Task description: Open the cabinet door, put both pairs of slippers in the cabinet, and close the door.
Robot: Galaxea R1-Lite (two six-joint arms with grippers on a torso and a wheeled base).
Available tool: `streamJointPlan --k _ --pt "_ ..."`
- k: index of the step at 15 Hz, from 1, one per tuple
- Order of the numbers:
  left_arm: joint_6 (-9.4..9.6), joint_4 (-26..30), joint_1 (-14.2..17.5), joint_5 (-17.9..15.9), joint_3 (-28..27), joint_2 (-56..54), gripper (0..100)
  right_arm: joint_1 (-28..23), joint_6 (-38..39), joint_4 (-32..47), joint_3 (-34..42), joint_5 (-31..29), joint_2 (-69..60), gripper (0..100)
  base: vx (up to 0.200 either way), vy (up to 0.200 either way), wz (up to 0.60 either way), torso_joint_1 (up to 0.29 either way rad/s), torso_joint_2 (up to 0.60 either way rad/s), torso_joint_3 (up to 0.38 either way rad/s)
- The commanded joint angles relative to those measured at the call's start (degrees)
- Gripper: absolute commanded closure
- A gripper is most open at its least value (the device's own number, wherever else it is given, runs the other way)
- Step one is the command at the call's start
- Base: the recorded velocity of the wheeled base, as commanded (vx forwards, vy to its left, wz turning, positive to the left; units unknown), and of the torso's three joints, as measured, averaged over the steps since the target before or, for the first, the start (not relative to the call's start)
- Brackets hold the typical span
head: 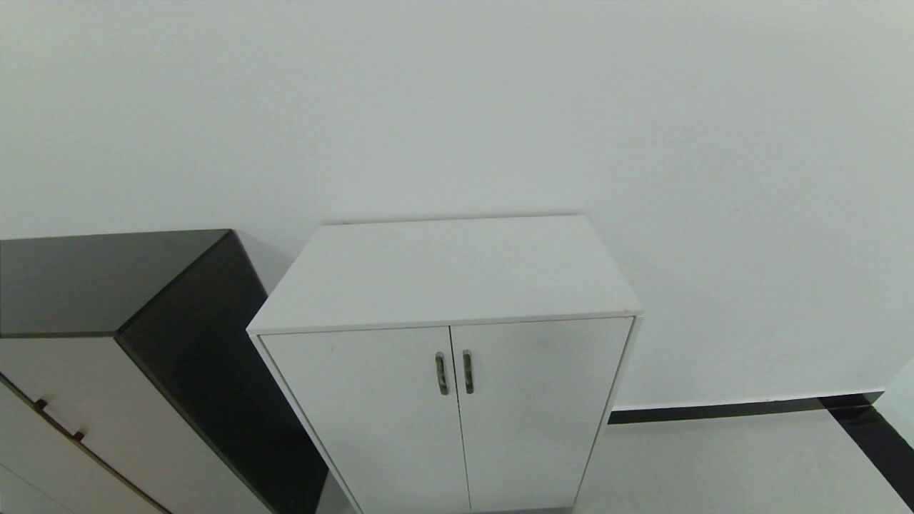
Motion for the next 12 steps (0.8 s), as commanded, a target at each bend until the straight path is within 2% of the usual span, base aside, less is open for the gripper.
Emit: streamJointPlan --k 1,2,6,10,12 --pt "-0.06 0.0 0.0 0.0 0.0 0.0 100 0.0 0.3 -0.7 1.5 0.5 0.5 100 0.0 0.0 0.0 0.0 0.0 0.0" --pt "0.03 0.0 0.0 0.0 0.0 0.0 100 1.3 -0.4 -0.5 1.4 1.4 2.3 100 0.0 0.0 0.0 0.0 0.0 0.0" --pt "0.03 0.0 0.0 0.0 0.0 0.0 100 -1.5 -2.1 -0.5 1.4 1.4 6.2 100 0.0 0.0 0.0 0.0 0.0 0.0" --pt "0.12 0.0 0.0 0.0 0.0 0.0 100 -8.9 -3.1 -0.5 1.4 1.5 2.8 100 0.0 0.0 0.0 0.0 0.0 0.0" --pt "0.03 0.0 0.0 0.0 0.0 0.0 100 -7.9 -3.1 -0.5 1.5 1.7 -1.0 100 0.0 0.0 0.0 0.0 0.0 0.0"
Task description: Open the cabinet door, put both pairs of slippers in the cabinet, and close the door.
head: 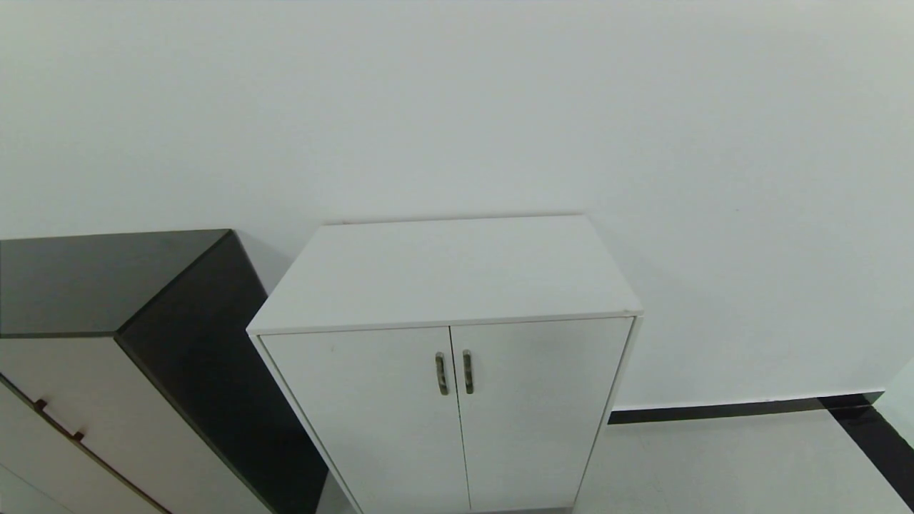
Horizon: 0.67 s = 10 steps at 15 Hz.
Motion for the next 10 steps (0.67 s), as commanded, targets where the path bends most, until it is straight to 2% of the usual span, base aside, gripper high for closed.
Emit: streamJointPlan --k 1,6,9,10 --pt "-0.07 0.0 0.0 0.0 0.0 0.0 100 0.0 -0.1 0.0 0.1 0.1 -3.4 100 0.0 0.0 0.0 0.0 0.0 0.0" --pt "0.2 0.0 0.0 -0.2 0.0 0.0 100 -2.3 -3.8 -0.2 -0.1 1.0 -7.1 100 0.0 0.0 0.0 0.0 0.0 0.0" --pt "0.2 0.0 0.0 -0.2 0.0 0.0 100 -2.3 -2.5 0.1 0.1 0.9 -7.2 100 0.0 0.0 0.0 0.0 0.0 0.0" --pt "0.11 0.0 0.0 -0.1 0.0 0.0 100 -2.1 0.6 -0.1 0.1 1.9 -7.2 100 0.0 0.0 0.0 0.0 0.0 0.0"
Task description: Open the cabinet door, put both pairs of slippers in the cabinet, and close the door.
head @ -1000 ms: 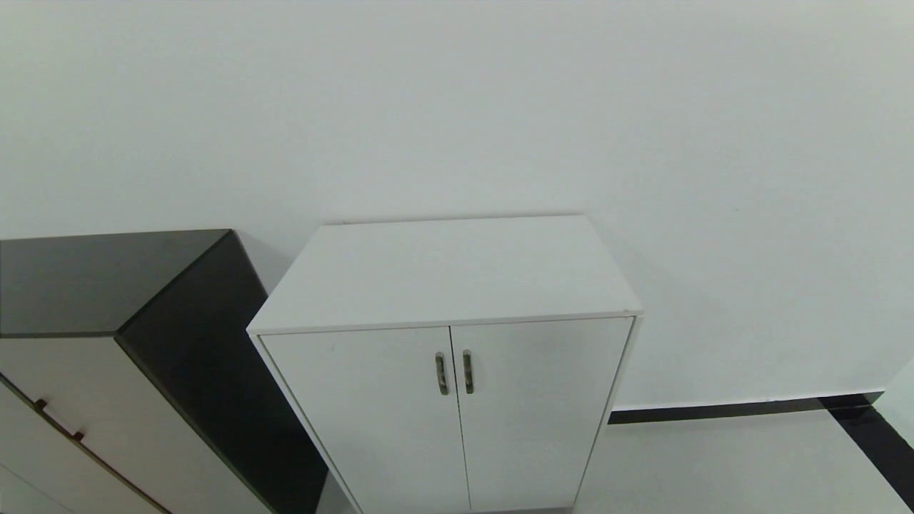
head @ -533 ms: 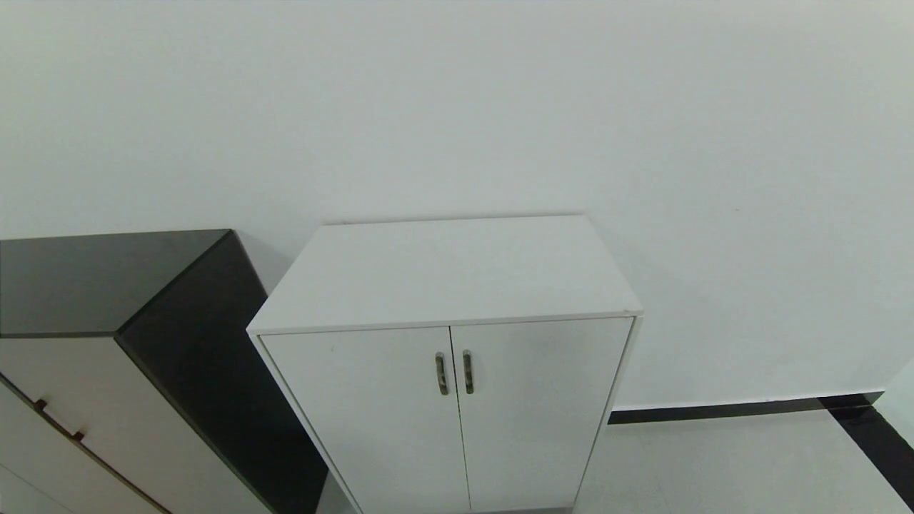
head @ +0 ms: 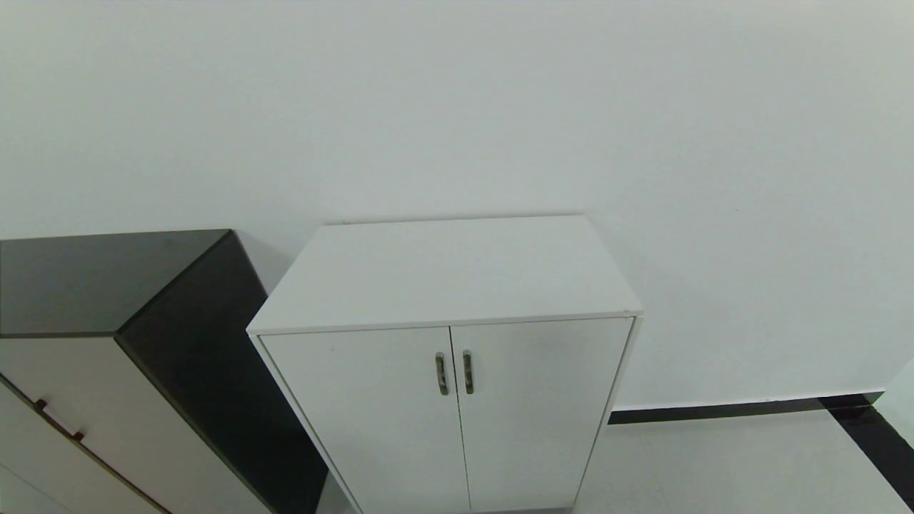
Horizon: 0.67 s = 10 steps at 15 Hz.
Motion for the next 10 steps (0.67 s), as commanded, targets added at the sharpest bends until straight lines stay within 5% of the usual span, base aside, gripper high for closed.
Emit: streamJointPlan --k 1,10 --pt "0.0 0.0 0.0 0.1 0.0 0.0 100 0.1 0.7 -0.1 0.0 0.9 -0.3 100 0.0 0.0 0.0 0.0 0.0 0.0" --pt "0.0 0.0 0.0 0.2 0.0 0.0 100 0.1 0.6 -0.2 0.0 1.0 -0.5 100 0.0 0.0 0.0 0.0 0.0 0.0"
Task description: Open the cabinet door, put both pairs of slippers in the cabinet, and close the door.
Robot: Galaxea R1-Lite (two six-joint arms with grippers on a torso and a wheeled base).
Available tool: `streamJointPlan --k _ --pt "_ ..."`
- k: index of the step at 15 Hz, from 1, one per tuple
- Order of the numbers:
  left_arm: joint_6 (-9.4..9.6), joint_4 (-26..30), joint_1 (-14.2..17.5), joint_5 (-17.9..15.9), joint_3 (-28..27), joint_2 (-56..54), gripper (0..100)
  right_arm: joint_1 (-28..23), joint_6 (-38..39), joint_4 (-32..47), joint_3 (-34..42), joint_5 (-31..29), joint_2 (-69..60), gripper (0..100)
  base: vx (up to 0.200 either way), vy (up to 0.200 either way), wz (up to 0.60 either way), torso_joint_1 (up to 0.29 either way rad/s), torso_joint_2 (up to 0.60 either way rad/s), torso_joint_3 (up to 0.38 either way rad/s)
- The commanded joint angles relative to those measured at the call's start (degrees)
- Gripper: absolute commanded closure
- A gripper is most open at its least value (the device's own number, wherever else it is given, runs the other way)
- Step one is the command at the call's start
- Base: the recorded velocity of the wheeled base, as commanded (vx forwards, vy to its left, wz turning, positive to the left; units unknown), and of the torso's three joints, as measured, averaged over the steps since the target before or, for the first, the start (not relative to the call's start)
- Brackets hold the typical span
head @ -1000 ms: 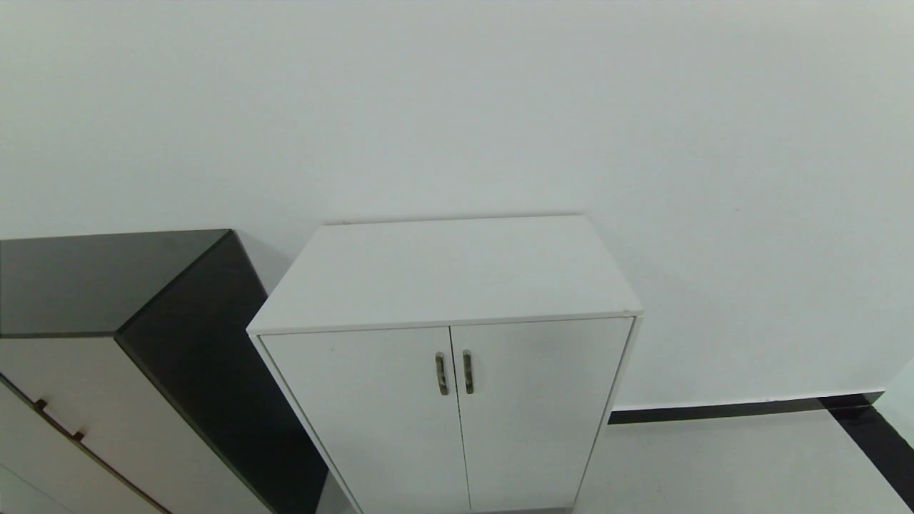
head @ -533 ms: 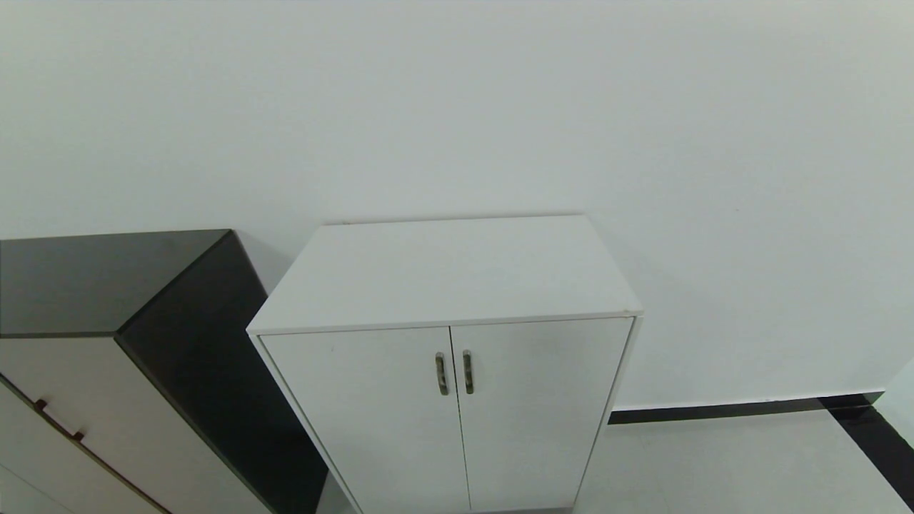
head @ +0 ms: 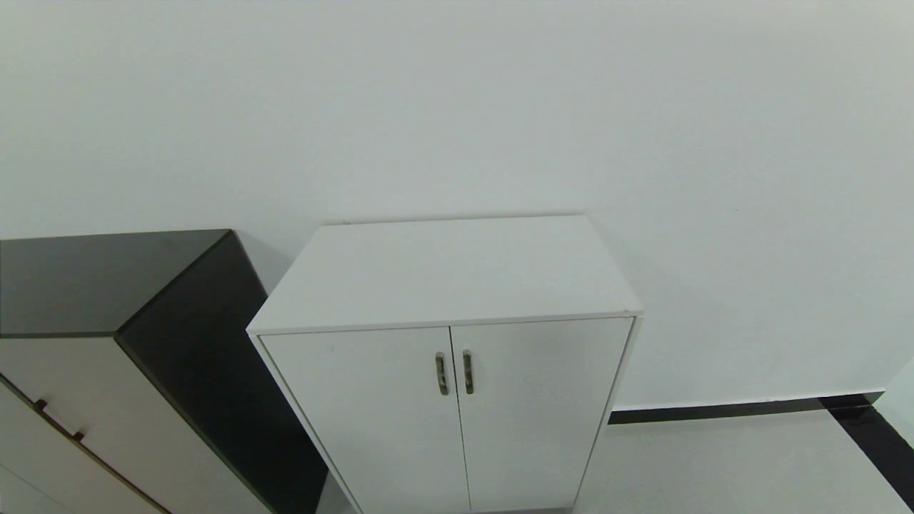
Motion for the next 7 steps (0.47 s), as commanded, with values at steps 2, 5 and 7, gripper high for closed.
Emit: streamJointPlan --k 2,5,7 --pt "-0.02 0.0 0.0 0.0 0.0 0.0 100 0.0 0.0 0.0 0.0 -0.1 -0.1 100 0.0 0.0 0.0 0.0 0.0 0.0" --pt "-0.02 0.0 0.0 0.0 0.0 0.0 100 0.0 0.0 -0.1 0.0 0.0 -0.1 100 0.0 0.0 0.0 0.0 0.0 0.0" --pt "-0.02 0.0 0.0 0.0 0.0 0.0 100 -0.1 0.0 0.0 0.0 -0.1 -0.1 100 0.0 0.0 0.0 0.0 0.0 0.0"
